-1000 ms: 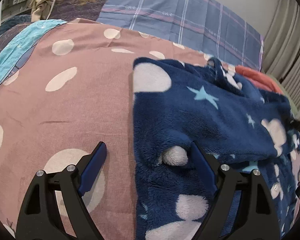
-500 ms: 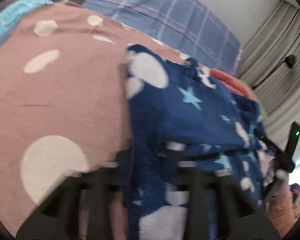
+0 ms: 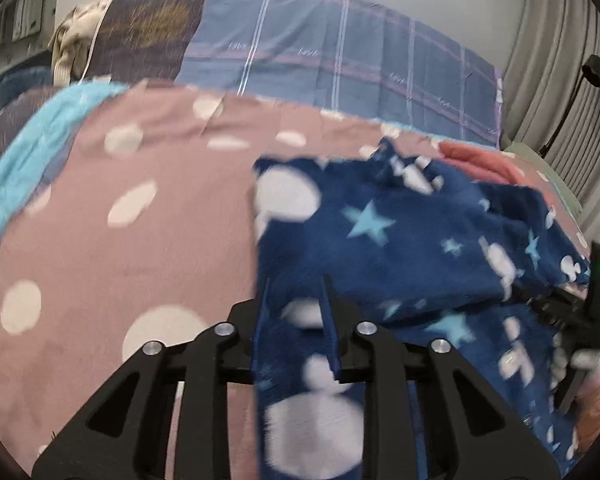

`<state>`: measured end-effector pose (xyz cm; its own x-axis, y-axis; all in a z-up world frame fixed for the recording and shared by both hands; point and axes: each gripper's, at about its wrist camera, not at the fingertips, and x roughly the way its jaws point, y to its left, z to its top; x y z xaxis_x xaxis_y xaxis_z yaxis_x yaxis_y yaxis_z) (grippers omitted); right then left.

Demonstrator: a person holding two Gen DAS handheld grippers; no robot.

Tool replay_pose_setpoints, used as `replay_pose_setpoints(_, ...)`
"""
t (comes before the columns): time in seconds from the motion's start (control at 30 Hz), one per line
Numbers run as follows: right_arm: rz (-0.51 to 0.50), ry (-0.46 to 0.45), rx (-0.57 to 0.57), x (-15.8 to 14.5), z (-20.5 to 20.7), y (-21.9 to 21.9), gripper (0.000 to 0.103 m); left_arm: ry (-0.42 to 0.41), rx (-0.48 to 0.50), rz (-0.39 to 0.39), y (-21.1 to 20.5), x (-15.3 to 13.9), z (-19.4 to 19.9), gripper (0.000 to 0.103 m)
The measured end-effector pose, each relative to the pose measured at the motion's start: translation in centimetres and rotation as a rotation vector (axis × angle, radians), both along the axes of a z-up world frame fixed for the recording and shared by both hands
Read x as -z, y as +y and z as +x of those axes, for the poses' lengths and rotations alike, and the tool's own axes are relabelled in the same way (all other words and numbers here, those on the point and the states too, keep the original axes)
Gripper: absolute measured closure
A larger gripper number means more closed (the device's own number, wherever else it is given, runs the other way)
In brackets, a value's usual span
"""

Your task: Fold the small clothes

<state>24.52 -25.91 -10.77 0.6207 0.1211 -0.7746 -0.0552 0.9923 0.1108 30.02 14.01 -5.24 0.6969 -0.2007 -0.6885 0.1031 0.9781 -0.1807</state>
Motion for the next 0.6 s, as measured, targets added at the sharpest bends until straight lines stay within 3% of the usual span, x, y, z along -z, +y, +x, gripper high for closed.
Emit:
replay_pose_setpoints(0.13,-0.013,-0.005,0.002,0.0,0.0,-0.1,0.042,0.029,0.038,0.069,-3.8,0.5,3.1,0.071)
replay_pose_setpoints(0.2,-0.006,-0.006,0.004,0.1,0.1,-0.2,0.041,0.128,0.039,0.124,-5.6,4.2,5.7,0.064)
replay_pose_setpoints(0.23,0.000,-0.007,0.005,0.1,0.0,-0.4,0.041,0.127,0.029,0.172,-6.6,6.2,6.3,0.062)
replay_pose_setpoints(0.27,0.008,-0.008,0.006,0.1,0.0,-0.5,0.041,0.076,0.018,0.214,-7.2,6.5,6.0,0.062)
replay_pose_setpoints(0.37,0.037,-0.007,0.009,0.1,0.0,-1.0,0.041,0.071,0.007,0.321,-8.7,6.2,5.8,0.061)
replay_pose_setpoints(0.5,0.175,-0.049,0.070,-1.6,-1.2,-4.1,0.043,0.066,0.008,0.261,-7.5,6.0,5.6,0.061)
replay_pose_setpoints(0.6,0.250,-0.089,0.176,-3.9,-3.5,-9.6,0.043,0.057,0.007,0.246,-7.1,6.0,5.3,0.061)
